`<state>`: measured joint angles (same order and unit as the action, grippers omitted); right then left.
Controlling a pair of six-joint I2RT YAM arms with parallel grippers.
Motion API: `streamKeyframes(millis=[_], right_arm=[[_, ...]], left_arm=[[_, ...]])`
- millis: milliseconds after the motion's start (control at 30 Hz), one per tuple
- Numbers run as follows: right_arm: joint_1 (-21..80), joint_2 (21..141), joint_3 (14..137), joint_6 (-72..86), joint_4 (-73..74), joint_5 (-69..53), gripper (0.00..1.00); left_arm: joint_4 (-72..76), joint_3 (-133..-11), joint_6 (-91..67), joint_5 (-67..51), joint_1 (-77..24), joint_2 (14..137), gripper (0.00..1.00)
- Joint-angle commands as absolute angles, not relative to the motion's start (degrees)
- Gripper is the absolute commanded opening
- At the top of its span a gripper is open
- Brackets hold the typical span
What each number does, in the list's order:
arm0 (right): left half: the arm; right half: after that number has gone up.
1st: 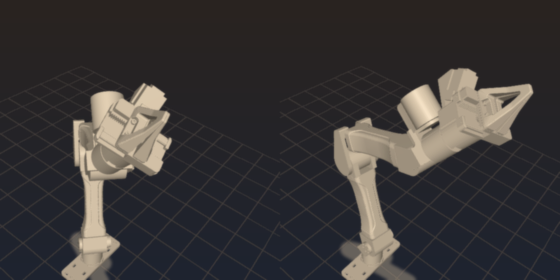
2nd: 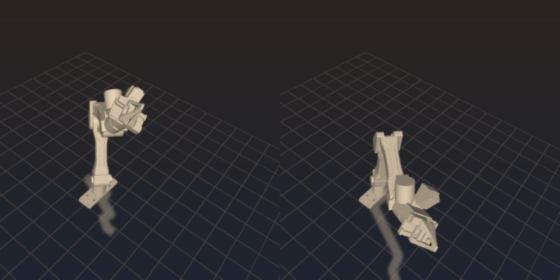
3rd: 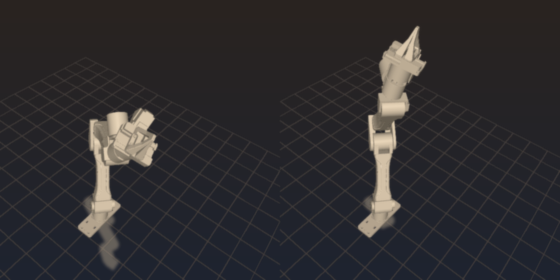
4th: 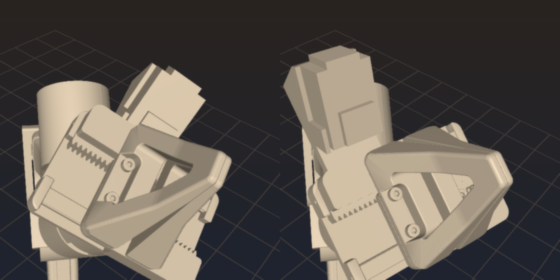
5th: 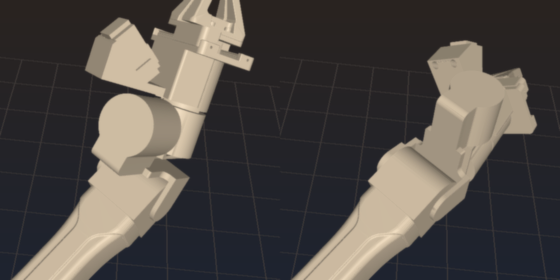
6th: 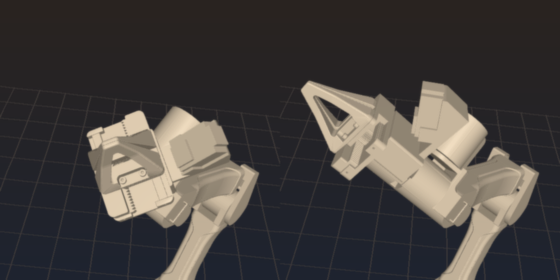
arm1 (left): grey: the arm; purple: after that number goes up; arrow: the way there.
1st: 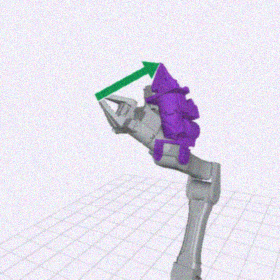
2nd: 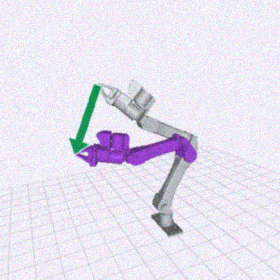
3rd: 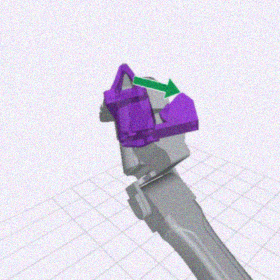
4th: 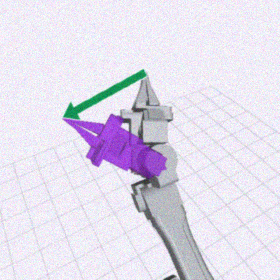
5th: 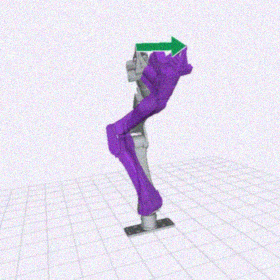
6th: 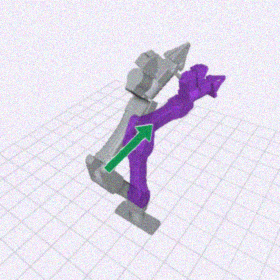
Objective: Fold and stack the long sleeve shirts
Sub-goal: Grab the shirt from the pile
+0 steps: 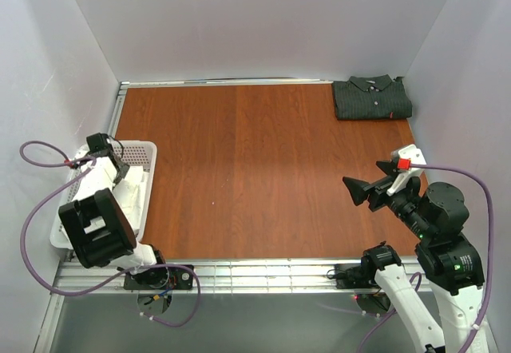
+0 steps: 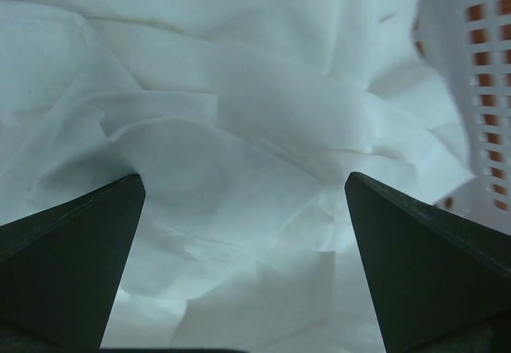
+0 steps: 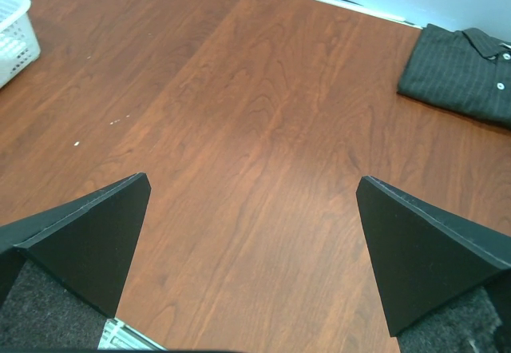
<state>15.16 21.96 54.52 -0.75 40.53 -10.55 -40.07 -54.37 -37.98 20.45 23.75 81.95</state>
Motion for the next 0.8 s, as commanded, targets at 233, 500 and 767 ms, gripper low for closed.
streamKeyframes(millis=[233,500,767], right_arm=[[17.4,21.4,55.9,-0.4,41.4,-9.8,0.98],[17.5,21.5,56.9,-0.4,42.0,-8.7,0.98],[17.5,21.8,57.3,0.8,42.0,-9.5,0.97]], left_arm=[[-32.3,-46.1,-38.1,19.7,25.2,89.3,0.4],[-38.0,-61.4,-37.8,20.2,23.9,76.5,0.0],[-44.1,-98.9,-34.5,29.3,-1.4,75.5,0.0]])
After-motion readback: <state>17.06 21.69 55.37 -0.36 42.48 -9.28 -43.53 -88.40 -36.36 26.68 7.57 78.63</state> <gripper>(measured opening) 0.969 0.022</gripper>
